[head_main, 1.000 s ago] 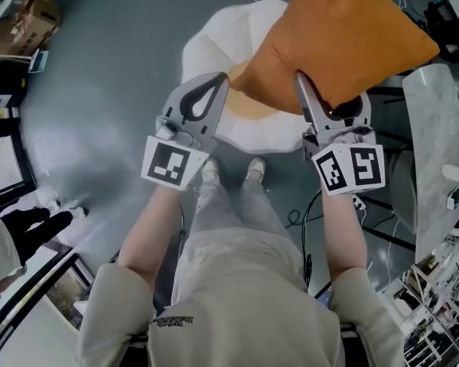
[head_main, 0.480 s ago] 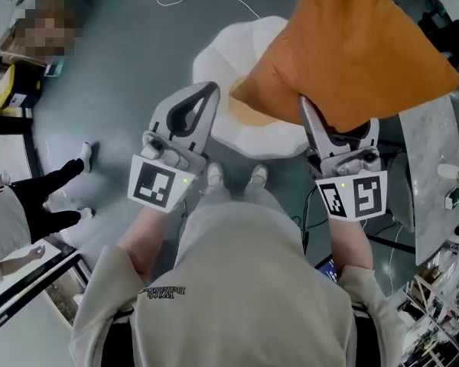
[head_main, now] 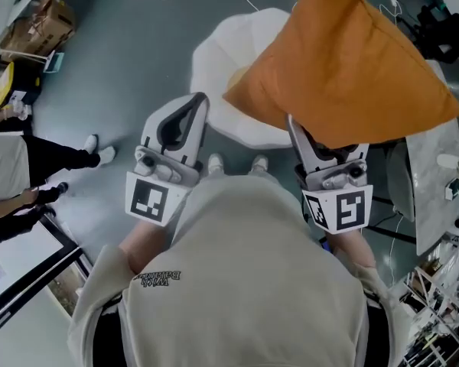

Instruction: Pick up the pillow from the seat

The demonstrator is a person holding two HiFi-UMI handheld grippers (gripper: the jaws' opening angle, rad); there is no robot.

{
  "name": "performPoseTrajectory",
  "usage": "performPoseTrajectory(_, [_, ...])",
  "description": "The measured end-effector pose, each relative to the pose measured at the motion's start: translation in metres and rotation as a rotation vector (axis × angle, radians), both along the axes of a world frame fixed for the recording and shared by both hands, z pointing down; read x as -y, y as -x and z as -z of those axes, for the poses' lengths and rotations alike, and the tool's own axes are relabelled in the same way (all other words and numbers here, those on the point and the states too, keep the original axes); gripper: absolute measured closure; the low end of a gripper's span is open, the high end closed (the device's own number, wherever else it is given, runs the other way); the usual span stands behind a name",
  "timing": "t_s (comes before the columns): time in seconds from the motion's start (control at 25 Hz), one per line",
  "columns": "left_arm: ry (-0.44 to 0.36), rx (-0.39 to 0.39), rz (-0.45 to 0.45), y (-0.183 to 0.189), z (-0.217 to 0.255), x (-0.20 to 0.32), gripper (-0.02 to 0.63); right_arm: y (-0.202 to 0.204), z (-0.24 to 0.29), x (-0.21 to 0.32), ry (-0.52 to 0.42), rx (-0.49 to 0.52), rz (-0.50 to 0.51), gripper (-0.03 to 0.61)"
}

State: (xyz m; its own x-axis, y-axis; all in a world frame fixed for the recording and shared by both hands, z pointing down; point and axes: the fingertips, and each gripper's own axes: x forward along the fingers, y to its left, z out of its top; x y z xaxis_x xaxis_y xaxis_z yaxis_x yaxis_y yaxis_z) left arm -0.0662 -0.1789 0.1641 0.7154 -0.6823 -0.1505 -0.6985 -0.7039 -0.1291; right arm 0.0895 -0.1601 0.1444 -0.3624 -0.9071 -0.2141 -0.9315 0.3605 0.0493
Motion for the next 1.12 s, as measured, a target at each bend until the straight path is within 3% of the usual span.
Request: performPoseTrajectory(1.12, [0.046, -0.001, -0.019, -0.011, -0.012, 0.018, 0.604, 0.01, -0.011, 0.022, 0.032, -0.022, 0.027, 0.195])
